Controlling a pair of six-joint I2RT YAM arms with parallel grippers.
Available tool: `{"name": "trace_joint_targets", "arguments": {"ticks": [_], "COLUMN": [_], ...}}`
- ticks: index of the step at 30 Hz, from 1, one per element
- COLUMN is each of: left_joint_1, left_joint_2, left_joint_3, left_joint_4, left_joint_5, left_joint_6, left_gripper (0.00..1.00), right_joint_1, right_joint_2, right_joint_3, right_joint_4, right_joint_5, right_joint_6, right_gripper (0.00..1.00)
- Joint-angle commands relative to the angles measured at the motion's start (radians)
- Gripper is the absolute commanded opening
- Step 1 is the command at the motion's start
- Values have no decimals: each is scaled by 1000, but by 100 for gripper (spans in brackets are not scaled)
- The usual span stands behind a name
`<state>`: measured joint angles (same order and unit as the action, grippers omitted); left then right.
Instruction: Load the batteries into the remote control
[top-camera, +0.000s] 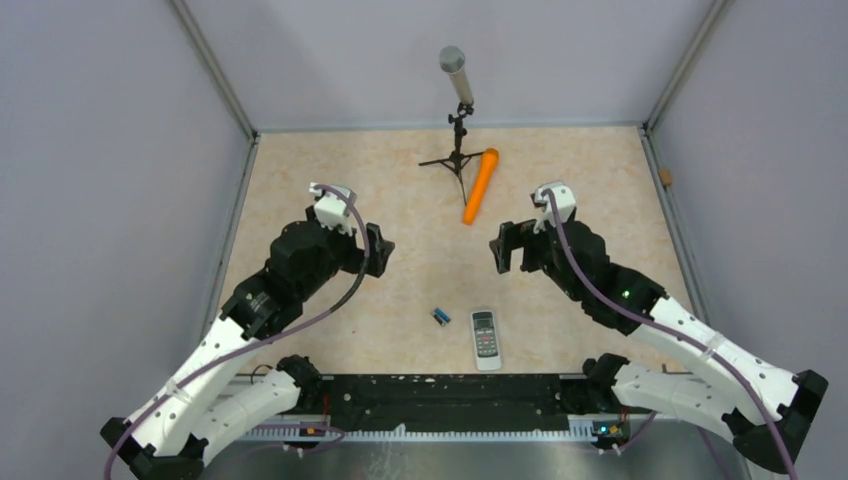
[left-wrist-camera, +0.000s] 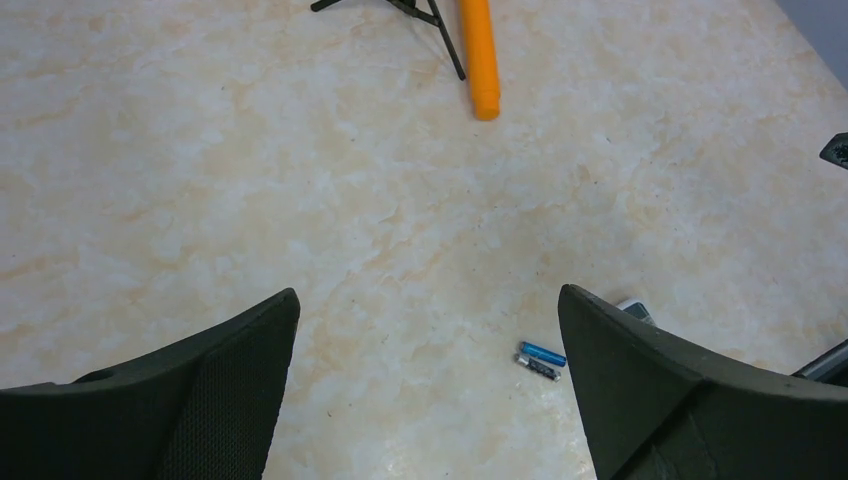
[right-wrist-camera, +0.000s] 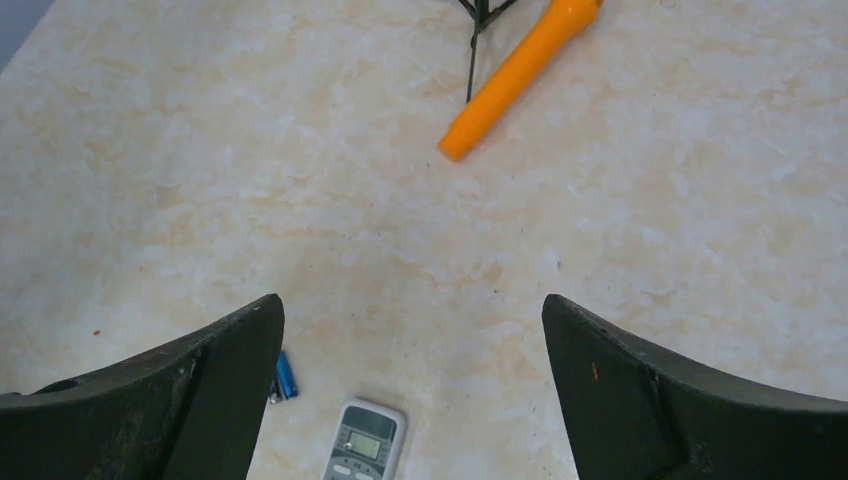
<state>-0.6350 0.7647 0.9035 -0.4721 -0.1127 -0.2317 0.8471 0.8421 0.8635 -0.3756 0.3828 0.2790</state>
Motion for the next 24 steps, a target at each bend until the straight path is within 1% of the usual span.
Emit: {"name": "trace_joint_targets", "arguments": {"ticks": [1,6,9,14,19,24], "left_joint_1": [0,0,-1,0,0,0], "left_joint_2": [-5,-8,0,-17,-31,-40], "left_joint_3": [-12,-25,-19,-20,-25,-26], "left_joint_4": [32,44,35,29,29,33], "left_joint_5": [-21,1,18,5,7,15], "left_joint_6": [19,9,8,10,4,0], "left_gripper": [99,99,99,99,99,99], "right_joint_1": [3,3,3,3,4,3], "right_joint_2": [12,1,-5,-26,-55,-31], "right_joint_3": [29,26,23,12,-10,-8], "right_joint_4": [-74,-112,-148,-179,-223,-296], "right_joint_5": [67,51,67,23,37,-33], "right_joint_6": [61,74,97,101,143,208], "right_gripper": [99,99,99,99,94,91]}}
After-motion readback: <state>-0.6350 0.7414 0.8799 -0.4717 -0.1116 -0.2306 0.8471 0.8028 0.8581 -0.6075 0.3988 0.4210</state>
